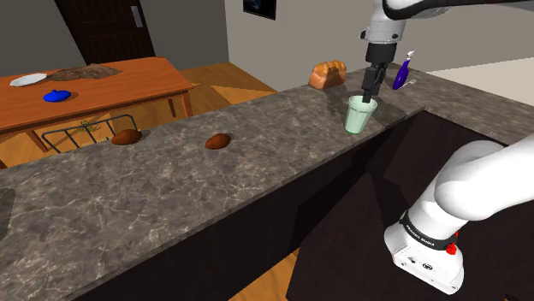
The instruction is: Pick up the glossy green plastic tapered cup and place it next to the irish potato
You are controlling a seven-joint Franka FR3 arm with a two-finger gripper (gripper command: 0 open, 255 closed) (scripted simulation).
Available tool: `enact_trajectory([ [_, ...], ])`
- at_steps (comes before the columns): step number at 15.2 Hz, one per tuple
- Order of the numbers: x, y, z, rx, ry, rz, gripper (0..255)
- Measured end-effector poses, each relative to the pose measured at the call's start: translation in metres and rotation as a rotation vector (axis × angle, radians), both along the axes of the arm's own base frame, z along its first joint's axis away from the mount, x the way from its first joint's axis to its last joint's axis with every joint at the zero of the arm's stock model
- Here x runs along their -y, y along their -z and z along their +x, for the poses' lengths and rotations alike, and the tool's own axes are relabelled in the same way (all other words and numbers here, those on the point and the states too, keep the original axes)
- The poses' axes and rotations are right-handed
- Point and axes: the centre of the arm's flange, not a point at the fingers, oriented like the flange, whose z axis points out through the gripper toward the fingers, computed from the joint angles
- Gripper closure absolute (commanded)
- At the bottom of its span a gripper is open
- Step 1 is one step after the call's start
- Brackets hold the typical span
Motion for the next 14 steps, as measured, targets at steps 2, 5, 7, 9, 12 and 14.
enact_trajectory([
  [2,0.029,0.009,0.013,-0.004,0.01,0.008,0],
  [5,0.061,0.02,0.025,-0.01,0.025,0.021,0],
  [7,0.086,0.03,0.038,-0.014,0.035,0.03,0],
  [9,0.11,0.038,0.044,-0.018,0.045,0.038,0],
  [12,0.151,0.051,0.055,-0.023,0.061,0.051,0],
  [14,0.176,0.062,0.065,-0.028,0.07,0.059,0],
])
